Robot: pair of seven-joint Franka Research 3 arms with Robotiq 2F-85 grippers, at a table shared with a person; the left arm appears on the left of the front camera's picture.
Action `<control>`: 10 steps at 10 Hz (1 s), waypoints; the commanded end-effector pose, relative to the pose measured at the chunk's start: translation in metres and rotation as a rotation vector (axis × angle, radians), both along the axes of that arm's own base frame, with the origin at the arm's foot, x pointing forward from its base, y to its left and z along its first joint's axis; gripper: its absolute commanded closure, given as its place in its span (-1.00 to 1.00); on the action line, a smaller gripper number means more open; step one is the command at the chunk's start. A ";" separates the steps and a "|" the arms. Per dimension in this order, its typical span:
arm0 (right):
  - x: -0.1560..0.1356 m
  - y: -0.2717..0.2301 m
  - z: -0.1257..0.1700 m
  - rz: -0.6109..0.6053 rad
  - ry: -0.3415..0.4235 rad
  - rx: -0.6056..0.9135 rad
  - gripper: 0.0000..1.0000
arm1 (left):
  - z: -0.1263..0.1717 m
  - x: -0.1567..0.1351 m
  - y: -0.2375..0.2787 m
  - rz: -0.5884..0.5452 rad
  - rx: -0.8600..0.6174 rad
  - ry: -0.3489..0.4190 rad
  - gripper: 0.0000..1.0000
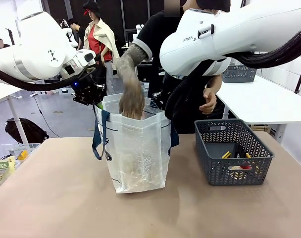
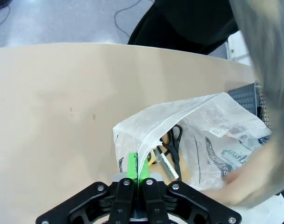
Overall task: Transfer purchased items from the store into the shopping bag.
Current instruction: Move the Reusable shopping bag to the right side of the table.
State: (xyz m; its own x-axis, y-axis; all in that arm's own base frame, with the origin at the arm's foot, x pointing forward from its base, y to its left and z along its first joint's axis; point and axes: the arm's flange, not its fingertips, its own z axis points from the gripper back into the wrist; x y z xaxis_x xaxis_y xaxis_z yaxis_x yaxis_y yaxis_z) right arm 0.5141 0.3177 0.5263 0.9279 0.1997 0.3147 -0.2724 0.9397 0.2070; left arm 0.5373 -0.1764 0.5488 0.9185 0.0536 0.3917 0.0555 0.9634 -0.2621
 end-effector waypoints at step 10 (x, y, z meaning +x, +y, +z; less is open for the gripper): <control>-0.003 -0.004 -0.001 -0.013 0.005 0.014 1.00 | 0.002 -0.004 0.003 0.017 -0.005 -0.006 1.00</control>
